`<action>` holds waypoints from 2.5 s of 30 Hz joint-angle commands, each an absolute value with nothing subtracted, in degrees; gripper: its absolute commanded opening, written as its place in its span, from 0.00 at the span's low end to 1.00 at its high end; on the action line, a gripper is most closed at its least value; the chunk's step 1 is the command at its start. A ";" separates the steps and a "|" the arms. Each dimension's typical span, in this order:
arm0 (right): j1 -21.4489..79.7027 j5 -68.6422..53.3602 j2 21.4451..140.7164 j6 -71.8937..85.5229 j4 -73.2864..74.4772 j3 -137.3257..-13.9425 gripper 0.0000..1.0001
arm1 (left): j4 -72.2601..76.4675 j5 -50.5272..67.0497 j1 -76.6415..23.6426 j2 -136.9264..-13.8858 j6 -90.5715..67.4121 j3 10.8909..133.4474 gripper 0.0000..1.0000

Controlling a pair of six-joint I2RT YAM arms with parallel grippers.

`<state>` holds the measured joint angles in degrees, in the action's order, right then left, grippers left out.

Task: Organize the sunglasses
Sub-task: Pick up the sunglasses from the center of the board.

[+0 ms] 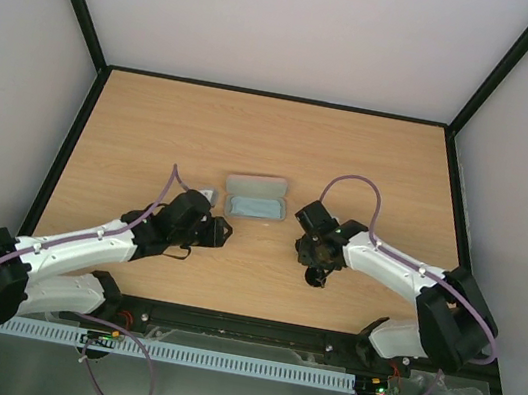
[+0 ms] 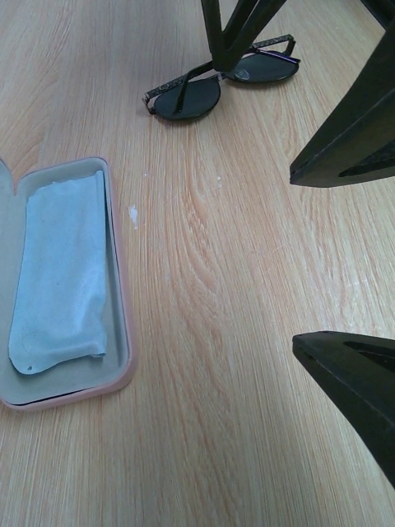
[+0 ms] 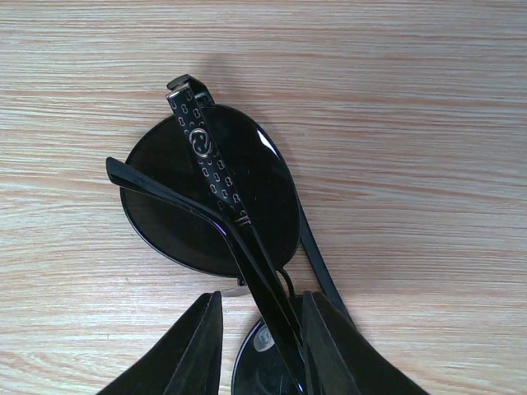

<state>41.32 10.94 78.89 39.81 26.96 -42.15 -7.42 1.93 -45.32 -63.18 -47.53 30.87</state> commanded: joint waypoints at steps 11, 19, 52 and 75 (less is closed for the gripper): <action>41.11 12.68 82.70 38.88 27.64 -41.75 0.20 | -9.05 1.10 -45.00 -64.25 -47.61 32.14 0.51; 41.08 14.95 82.07 39.64 29.13 -42.17 0.15 | -8.58 1.21 -44.99 -64.91 -47.64 32.11 0.51; 40.94 16.72 81.06 41.52 30.15 -42.63 0.23 | -8.59 1.49 -45.00 -65.29 -47.57 32.40 0.51; 40.64 17.67 80.81 41.45 31.24 -42.89 0.02 | -8.04 1.58 -44.99 -66.56 -47.64 32.53 0.50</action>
